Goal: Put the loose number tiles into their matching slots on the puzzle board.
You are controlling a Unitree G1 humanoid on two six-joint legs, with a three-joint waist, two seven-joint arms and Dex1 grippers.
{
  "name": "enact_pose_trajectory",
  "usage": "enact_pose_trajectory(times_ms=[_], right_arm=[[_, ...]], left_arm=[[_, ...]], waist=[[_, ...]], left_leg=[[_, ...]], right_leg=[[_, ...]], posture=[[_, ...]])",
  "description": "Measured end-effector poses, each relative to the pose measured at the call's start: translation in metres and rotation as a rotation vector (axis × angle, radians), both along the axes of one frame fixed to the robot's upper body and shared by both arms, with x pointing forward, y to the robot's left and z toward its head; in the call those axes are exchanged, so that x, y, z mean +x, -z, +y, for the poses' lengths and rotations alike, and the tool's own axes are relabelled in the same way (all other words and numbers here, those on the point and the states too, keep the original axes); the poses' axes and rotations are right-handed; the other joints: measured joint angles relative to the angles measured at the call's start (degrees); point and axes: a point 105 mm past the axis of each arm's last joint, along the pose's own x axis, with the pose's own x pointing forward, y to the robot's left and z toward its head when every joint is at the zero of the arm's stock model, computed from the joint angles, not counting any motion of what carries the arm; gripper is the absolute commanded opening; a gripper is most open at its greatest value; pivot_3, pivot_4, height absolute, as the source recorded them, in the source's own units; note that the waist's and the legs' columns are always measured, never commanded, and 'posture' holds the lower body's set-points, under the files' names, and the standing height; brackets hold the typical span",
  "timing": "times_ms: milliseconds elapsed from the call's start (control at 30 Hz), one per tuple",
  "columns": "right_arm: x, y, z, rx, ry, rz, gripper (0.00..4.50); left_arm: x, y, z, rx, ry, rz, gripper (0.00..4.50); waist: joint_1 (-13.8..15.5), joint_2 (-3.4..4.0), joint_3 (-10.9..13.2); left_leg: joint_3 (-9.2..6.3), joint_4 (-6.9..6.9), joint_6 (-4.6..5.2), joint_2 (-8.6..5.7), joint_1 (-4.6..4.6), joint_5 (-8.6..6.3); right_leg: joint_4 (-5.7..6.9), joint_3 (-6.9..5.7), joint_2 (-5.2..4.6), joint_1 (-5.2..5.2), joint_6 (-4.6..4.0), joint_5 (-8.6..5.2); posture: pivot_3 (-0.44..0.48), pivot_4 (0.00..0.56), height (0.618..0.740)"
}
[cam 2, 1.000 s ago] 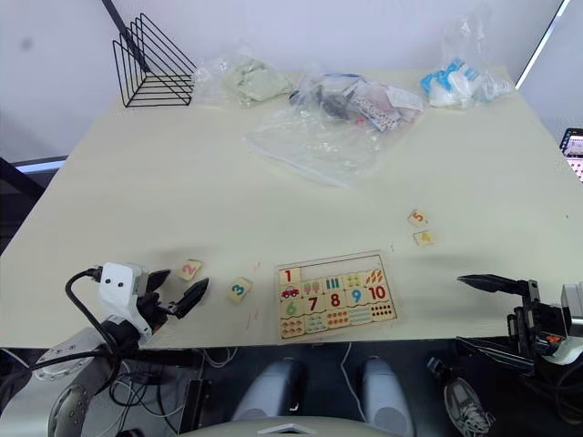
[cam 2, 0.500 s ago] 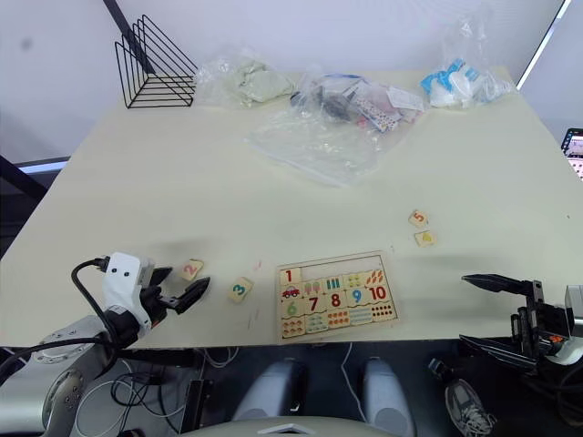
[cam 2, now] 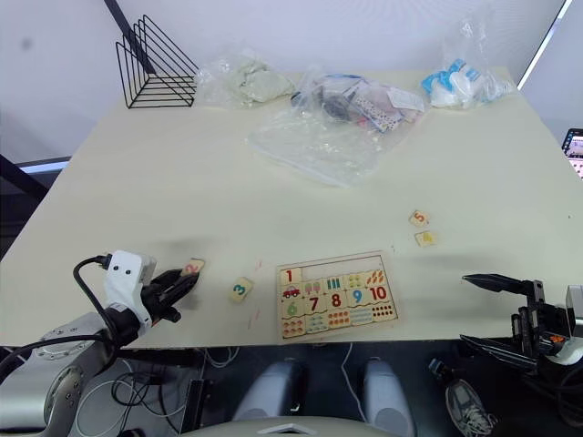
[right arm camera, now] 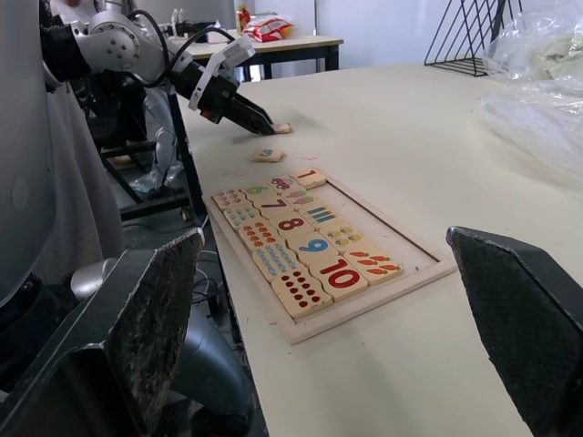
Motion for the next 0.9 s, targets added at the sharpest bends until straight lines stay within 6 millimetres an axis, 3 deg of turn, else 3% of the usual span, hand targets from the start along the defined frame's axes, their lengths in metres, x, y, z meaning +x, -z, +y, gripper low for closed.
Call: enact_pose_trajectory(times_ms=[233,533,600,900], right_arm=[[0.001,0.000,0.002,0.015,0.001,-0.008,4.50],[0.003,0.003,0.008,0.035,-0.006,-0.021,4.50],[0.002,0.005,0.009,0.040,0.002,-0.019,4.50],[-0.001,-0.003,0.021,0.041,0.011,-0.054,4.50]], left_arm=[[0.002,-0.013,-0.007,0.028,0.215,0.005,0.99],[0.018,-0.071,-0.059,0.073,0.718,-0.047,0.99],[0.019,-0.072,-0.082,0.079,0.876,-0.004,0.99],[0.029,-0.076,-0.125,0.165,1.076,0.041,0.99]], waist=[[0.0,-0.02,0.0],[-0.2,0.00,0.1],[-0.5,-0.05,0.1],[-0.4,-0.13,0.2]], left_leg=[[0.01,0.00,0.00,0.00,-0.02,0.00],[0.04,0.00,0.00,0.00,-0.03,0.00],[0.02,-0.02,0.00,0.01,-0.05,0.00],[0.02,0.01,0.00,-0.03,-0.06,0.01]], right_leg=[[0.00,-0.01,0.09,-0.01,-0.02,-0.01],[-0.01,0.00,0.19,-0.02,0.00,0.00],[0.00,-0.01,0.24,-0.04,0.01,0.01],[0.03,-0.01,0.26,-0.03,0.04,0.01]], posture=[[0.000,0.150,0.740],[0.000,0.150,0.740],[0.000,0.150,0.740],[0.000,0.150,0.740]])
